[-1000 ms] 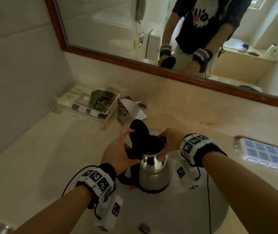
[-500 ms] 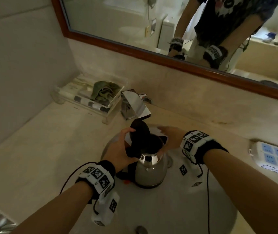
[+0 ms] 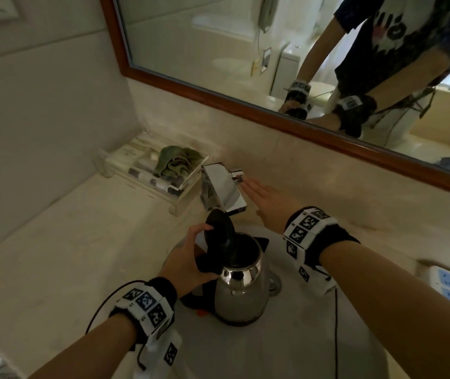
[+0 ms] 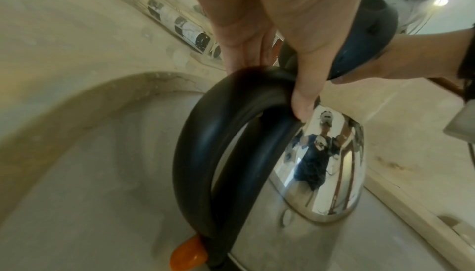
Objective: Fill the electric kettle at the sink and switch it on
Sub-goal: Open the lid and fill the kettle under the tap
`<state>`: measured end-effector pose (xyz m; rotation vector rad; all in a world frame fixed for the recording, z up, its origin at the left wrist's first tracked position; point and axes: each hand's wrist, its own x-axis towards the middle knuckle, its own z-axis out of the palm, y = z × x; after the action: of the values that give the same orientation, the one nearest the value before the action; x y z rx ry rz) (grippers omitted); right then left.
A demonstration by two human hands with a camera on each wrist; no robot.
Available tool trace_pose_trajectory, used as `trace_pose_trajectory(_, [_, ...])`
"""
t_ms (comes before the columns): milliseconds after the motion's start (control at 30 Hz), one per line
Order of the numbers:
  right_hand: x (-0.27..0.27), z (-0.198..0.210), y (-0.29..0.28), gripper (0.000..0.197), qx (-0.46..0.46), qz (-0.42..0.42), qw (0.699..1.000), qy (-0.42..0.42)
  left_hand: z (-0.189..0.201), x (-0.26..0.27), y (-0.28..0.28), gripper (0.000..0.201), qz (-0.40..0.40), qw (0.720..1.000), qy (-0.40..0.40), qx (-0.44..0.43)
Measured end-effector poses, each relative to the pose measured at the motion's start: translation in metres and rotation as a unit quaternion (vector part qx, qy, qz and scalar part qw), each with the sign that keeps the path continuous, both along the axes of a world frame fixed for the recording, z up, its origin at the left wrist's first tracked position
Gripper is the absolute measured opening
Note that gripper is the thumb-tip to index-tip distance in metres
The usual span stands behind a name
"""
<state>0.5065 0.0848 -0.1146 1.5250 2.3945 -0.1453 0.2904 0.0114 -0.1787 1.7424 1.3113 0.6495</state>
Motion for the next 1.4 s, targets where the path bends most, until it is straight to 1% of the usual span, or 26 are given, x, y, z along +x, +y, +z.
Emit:
trace_pose_trajectory(133, [0.011,0.000,0.009,0.078,-0.027,-0.010,1.000,0.003,0.001,0.000,0.000,0.083,0.014,1.000,-0.008,-0.018])
trace_pose_trajectory(267, [0.018,0.003,0.020,0.081,-0.057,-0.009,0.998,-0.006,0.000,-0.002,0.001,0.086,0.041,0.999,-0.002,-0.036])
trace_pose_trajectory(333, [0.021,0.002,0.018,0.081,-0.051,-0.002,0.999,0.012,0.000,-0.001,0.002,0.086,0.042,0.999,-0.001,-0.032])
trace_pose_trajectory(433, [0.027,-0.006,0.005,0.078,-0.020,0.007,0.997,0.069,0.002,0.002,0.004,0.087,0.040,0.999,0.003,-0.022])
trace_pose_trajectory(500, [0.033,-0.013,-0.012,0.077,-0.037,0.000,0.995,0.095,0.001,0.004,0.004,0.088,0.034,0.999,0.010,-0.019])
trace_pose_trajectory(633, [0.037,-0.025,-0.045,0.108,-0.149,-0.067,0.976,0.144,0.000,0.007,0.004,0.088,0.033,0.999,0.006,-0.026])
trace_pose_trajectory(733, [0.030,-0.031,-0.050,0.117,-0.179,-0.093,0.967,0.156,-0.003,0.008,0.004,0.091,0.037,0.999,0.013,-0.027])
trace_pose_trajectory(833, [0.022,-0.040,-0.047,0.119,-0.167,-0.084,0.971,0.147,-0.002,0.008,0.004,0.091,0.038,0.999,0.014,-0.026])
trace_pose_trajectory(966, [0.020,-0.050,-0.046,0.117,-0.141,-0.069,0.974,0.164,0.000,0.007,0.004,0.091,0.042,0.999,0.016,-0.030])
trace_pose_trajectory(1200, [0.018,-0.048,-0.047,0.112,-0.139,-0.081,0.966,0.201,-0.003,0.006,0.007,0.094,0.038,0.998,0.030,-0.026])
trace_pose_trajectory(1400, [0.016,-0.042,-0.051,0.109,-0.138,-0.084,0.969,0.186,-0.003,0.007,0.004,0.091,0.032,0.999,0.025,-0.014])
